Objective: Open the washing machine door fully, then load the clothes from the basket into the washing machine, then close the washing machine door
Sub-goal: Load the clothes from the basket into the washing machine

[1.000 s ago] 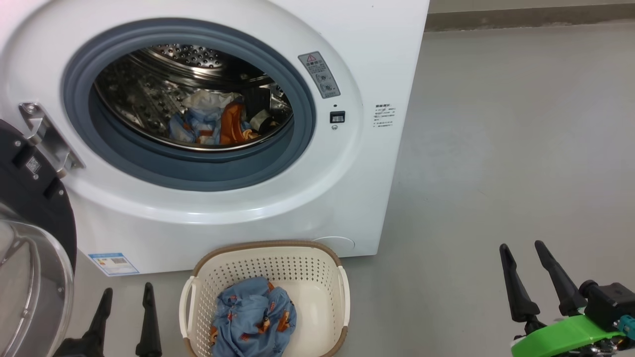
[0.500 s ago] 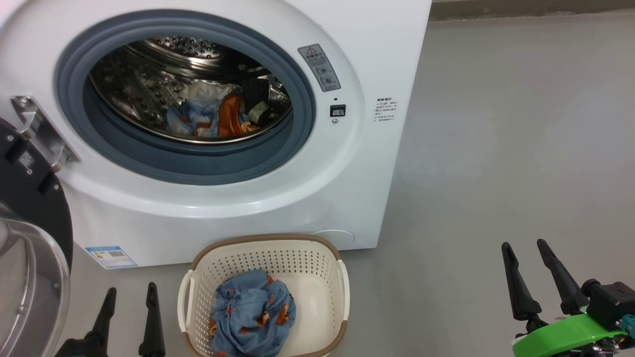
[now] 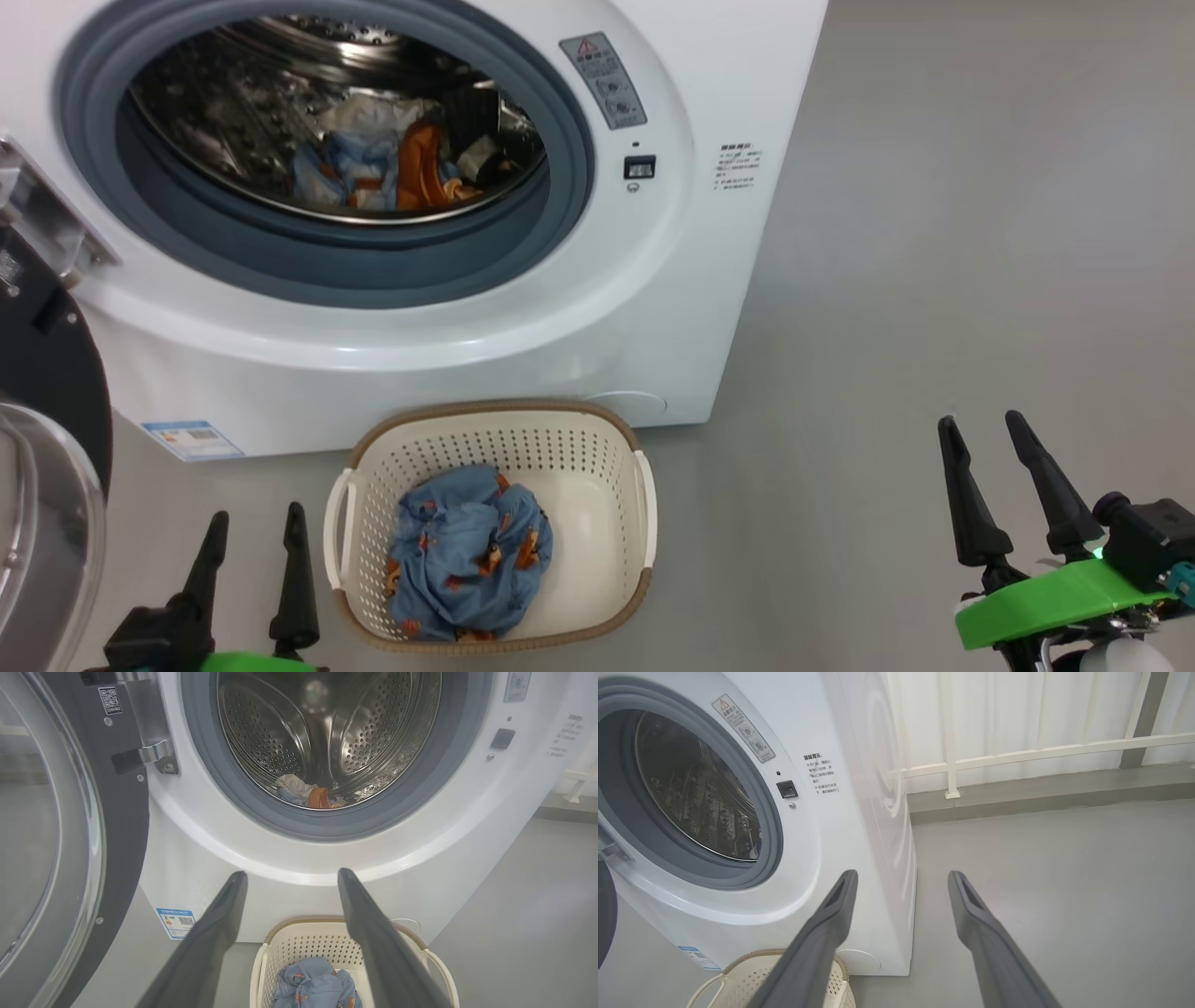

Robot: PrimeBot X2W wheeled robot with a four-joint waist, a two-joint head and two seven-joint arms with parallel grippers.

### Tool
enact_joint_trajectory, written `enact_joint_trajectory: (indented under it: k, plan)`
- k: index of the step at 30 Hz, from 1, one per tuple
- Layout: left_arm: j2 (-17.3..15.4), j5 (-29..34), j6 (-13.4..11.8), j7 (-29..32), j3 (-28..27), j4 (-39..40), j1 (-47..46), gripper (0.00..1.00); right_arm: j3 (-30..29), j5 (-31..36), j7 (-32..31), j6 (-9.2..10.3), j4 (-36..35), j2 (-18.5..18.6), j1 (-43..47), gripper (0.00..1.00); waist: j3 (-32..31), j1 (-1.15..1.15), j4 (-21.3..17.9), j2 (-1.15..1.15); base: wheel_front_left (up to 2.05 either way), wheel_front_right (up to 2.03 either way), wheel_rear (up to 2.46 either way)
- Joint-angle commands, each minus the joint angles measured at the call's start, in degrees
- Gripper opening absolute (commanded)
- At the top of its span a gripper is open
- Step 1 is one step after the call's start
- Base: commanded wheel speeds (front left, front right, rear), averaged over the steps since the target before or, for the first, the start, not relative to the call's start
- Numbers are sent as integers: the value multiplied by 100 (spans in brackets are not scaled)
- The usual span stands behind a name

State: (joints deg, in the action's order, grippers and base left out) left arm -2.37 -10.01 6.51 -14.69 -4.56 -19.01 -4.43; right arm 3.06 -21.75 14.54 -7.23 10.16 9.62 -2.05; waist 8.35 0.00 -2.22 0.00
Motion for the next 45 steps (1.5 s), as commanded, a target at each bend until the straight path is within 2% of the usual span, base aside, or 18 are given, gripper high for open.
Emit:
enact_joint_trajectory:
  k: [1,19,37,45]
  plan:
    - [-51,8,-35,-30,-157,42,-207,100,55,12,46,-25,-143,74,-181,100,189,0,-5,0,0,0,0]
    - [-71,198,81,-30,185,-1628,-1293,100,-65,63,46,-25,-282,-167,-819,100,1396,0,-82,0,0,0,0]
    - [-266,471,97,-30,1287,-4015,-3094,100,117,73,46,-25,-371,-393,-1388,100,2444,0,-376,0,0,0,0]
    - [-538,521,97,254,1555,-5084,-4140,100,229,74,46,-25,-470,-505,-1723,100,3028,0,-554,0,0,0,0]
